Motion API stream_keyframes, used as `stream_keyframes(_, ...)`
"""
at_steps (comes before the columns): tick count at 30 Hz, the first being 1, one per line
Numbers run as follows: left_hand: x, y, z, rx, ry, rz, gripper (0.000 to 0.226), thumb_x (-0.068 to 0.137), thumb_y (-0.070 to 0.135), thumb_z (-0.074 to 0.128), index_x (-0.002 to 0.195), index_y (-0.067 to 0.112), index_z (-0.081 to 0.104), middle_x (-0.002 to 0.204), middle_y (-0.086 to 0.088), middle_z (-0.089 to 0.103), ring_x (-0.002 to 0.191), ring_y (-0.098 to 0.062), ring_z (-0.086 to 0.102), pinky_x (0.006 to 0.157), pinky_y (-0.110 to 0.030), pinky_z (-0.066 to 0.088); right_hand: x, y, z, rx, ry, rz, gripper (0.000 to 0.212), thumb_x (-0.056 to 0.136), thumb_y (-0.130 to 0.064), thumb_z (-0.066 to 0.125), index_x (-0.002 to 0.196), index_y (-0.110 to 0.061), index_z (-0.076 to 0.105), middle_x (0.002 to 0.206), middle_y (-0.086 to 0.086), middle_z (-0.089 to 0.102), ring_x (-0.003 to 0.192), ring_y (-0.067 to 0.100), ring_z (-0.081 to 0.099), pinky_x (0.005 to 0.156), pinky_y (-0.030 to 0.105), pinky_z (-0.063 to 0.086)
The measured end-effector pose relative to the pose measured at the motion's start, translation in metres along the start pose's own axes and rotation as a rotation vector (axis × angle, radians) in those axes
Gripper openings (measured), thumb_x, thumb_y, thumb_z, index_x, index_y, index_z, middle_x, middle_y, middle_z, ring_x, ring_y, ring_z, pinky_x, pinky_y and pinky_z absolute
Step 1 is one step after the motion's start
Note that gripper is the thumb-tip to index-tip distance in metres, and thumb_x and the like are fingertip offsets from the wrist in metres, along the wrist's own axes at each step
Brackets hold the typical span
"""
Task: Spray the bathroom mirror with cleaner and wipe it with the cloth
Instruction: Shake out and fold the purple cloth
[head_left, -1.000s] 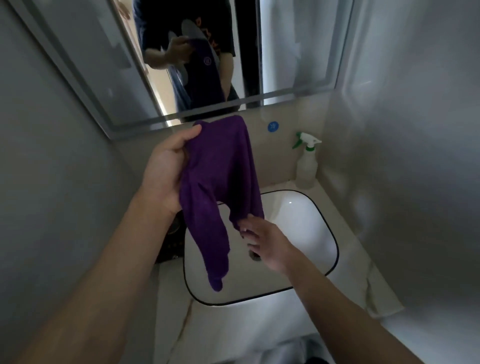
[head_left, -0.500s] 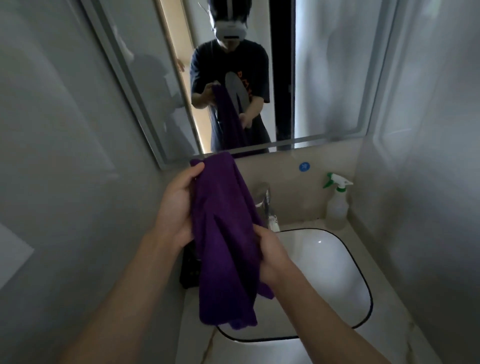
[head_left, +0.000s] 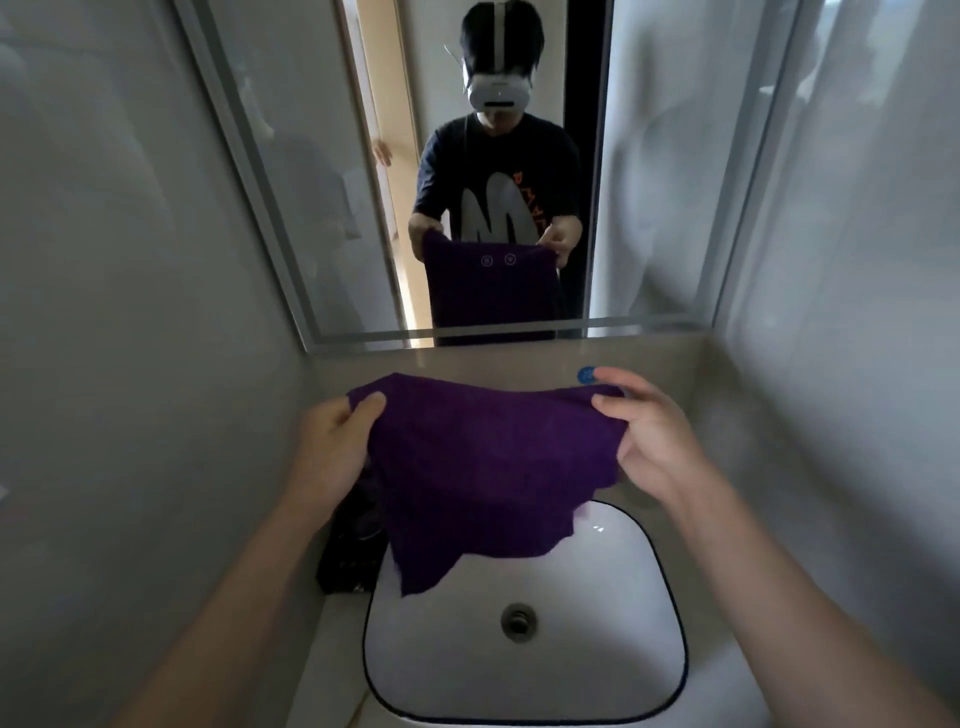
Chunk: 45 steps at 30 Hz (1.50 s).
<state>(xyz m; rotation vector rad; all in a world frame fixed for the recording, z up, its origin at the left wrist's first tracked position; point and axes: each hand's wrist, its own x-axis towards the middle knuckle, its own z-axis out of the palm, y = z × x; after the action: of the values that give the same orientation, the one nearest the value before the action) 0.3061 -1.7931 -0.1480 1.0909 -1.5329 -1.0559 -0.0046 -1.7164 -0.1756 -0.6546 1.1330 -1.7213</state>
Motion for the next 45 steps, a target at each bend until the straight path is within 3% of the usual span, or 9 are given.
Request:
stream_keyframes(7, -0.005, 0.026, 0.006, 0.242, -0.05, 0.433, 0.022, 0.094, 0.038, 0.061, 0.098, 0.056, 0.073, 0.111, 0.033, 0.07, 0.116, -0.003, 0.062, 0.099, -0.02, 0.046, 0.017, -0.073, -0.01, -0.45, -0.054, -0.353, 0.05, 0.088, 0.011, 0.064, 0.096, -0.035, 0.082, 0.104, 0.005, 0.077, 0.095, 0.019, 0.074, 0.074, 0.024, 0.059)
stream_keyframes(11, -0.001, 0.061, -0.008, 0.503, 0.012, 0.72, 0.014, 0.093, 0.02, 0.073, 0.101, 0.032, 0.074, 0.116, 0.022, 0.068, 0.124, -0.016, 0.057, 0.113, -0.021, 0.034, 0.014, -0.116, -0.006, -0.597, -0.112, -0.494, 0.044, 0.087, -0.002, 0.061, 0.099, -0.04, 0.081, 0.105, 0.0, 0.079, 0.099, 0.016, 0.075, 0.08, 0.019, 0.058)
stream_keyframes(14, -0.001, 0.091, -0.018, 0.506, 0.02, 0.831, 0.02, 0.094, 0.032, 0.067, 0.104, 0.019, 0.077, 0.115, 0.011, 0.071, 0.121, -0.012, 0.059, 0.118, -0.045, 0.035, 0.015, -0.139, 0.0, -0.907, -0.099, -0.626, 0.04, 0.094, -0.003, 0.063, 0.112, -0.037, 0.075, 0.116, 0.0, 0.073, 0.105, 0.014, 0.069, 0.081, 0.009, 0.05)
stream_keyframes(22, 0.01, 0.108, -0.014, 0.468, 0.429, 0.65, 0.032, 0.081, 0.009, 0.082, 0.06, 0.006, 0.057, 0.079, 0.007, 0.055, 0.077, 0.004, 0.055, 0.074, 0.001, 0.037, -0.001, -0.165, 0.03, -1.075, -0.006, -0.794, 0.041, 0.088, -0.009, 0.075, 0.074, -0.045, 0.061, 0.096, -0.012, 0.062, 0.089, 0.006, 0.062, 0.072, 0.016, 0.043)
stream_keyframes(28, 0.018, 0.085, -0.011, 0.646, 0.423, 0.629, 0.052, 0.079, -0.012, 0.075, 0.071, 0.022, 0.035, 0.085, 0.016, 0.033, 0.077, 0.004, 0.046, 0.071, 0.0, 0.038, -0.017, -0.17, 0.046, -1.032, -0.028, -0.853, 0.038, 0.086, -0.007, 0.079, 0.079, -0.041, 0.065, 0.113, -0.01, 0.054, 0.106, 0.01, 0.057, 0.093, 0.025, 0.044)
stream_keyframes(33, 0.021, 0.078, -0.012, 0.774, 0.245, 0.682, 0.034, 0.093, -0.01, 0.061, 0.121, 0.01, 0.065, 0.114, 0.0, 0.062, 0.094, -0.015, 0.061, 0.082, -0.026, 0.05, -0.025, -0.177, 0.049, -1.075, -0.051, -0.831, 0.029, 0.087, -0.006, 0.077, 0.078, -0.032, 0.066, 0.108, -0.011, 0.07, 0.099, 0.006, 0.064, 0.089, 0.026, 0.051)
stream_keyframes(36, 0.026, 0.082, -0.01, 0.818, 0.203, 0.677, 0.028, 0.092, -0.012, 0.061, 0.108, 0.005, 0.076, 0.097, -0.002, 0.067, 0.083, -0.02, 0.063, 0.074, -0.034, 0.053, -0.022, -0.182, 0.043, -1.17, -0.031, -0.766, 0.026, 0.088, -0.014, 0.078, 0.076, -0.034, 0.067, 0.086, -0.013, 0.07, 0.082, 0.002, 0.064, 0.067, 0.013, 0.042)
stream_keyframes(41, 0.036, 0.099, -0.005, 0.575, 0.264, 0.325, 0.017, 0.09, 0.005, 0.073, 0.094, 0.021, 0.076, 0.085, 0.017, 0.064, 0.077, -0.005, 0.06, 0.066, -0.014, 0.04, -0.015, -0.175, 0.029, -1.184, -0.012, -0.597, 0.021, 0.09, -0.013, 0.075, 0.079, -0.03, 0.069, 0.076, -0.01, 0.072, 0.07, -0.003, 0.066, 0.057, 0.013, 0.041)
stream_keyframes(45, 0.042, 0.106, 0.001, 0.448, 0.12, 0.093, 0.014, 0.097, 0.009, 0.064, 0.092, 0.023, 0.065, 0.093, 0.004, 0.068, 0.088, -0.013, 0.064, 0.071, -0.024, 0.048, -0.014, -0.178, 0.028, -1.086, -0.068, -0.416, 0.016, 0.086, -0.006, 0.072, 0.086, -0.022, 0.07, 0.082, 0.013, 0.075, 0.071, 0.024, 0.07, 0.062, 0.028, 0.049)
